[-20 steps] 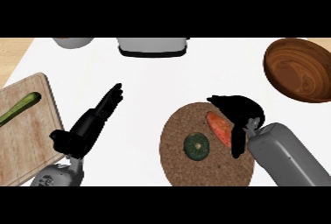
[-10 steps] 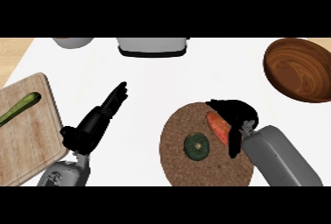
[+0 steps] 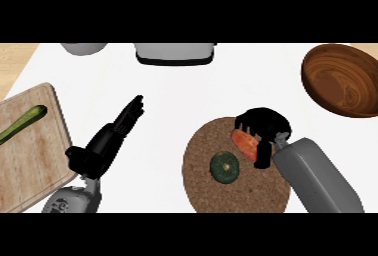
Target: Pick the sweet potato from the placemat and place it in the bowl
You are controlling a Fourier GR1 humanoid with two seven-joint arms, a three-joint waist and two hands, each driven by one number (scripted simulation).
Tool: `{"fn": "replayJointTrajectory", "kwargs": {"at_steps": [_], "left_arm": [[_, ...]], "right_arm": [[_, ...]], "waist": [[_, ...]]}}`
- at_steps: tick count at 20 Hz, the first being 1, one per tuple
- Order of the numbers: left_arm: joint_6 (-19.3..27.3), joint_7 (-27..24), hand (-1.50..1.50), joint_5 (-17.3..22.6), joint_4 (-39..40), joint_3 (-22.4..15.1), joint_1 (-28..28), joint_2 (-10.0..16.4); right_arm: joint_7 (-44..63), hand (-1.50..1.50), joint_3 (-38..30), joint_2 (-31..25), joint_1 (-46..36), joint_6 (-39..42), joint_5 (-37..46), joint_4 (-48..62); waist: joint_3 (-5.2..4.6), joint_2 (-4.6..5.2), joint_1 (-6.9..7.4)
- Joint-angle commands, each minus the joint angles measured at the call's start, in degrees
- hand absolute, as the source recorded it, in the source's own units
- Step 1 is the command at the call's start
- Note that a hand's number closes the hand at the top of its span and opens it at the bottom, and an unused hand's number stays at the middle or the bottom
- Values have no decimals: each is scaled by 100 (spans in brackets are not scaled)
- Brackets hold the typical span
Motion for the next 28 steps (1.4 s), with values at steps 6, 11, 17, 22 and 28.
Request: {"fn": "replayJointTrajectory", "kwargs": {"at_steps": [6, 11, 17, 22, 28], "left_arm": [[-267, 137, 0, 1, -133, 192, -5, -23], [46, 350, 0, -297, -249, -38, -79, -323], [-87, 13, 0, -216, -74, 127, 67, -218], [-45, 197, 0, -272, -188, 5, 77, -301], [-154, 2, 0, -132, 32, 297, 26, -161]], "right_arm": [[-506, 150, -135, 322, 115, -746, 734, 427], [-470, 150, -580, -32, 21, -808, 807, 88], [-49, 150, -821, -496, 227, -1600, 1300, -669], [35, 150, -1471, -415, -78, -2251, 1079, -1301], [516, 150, -2255, 82, -191, -2338, 232, -2337]], "waist": [[6, 3, -7], [7, -2, -15], [4, -25, -93], [8, -19, -86], [4, -17, -114]]}}
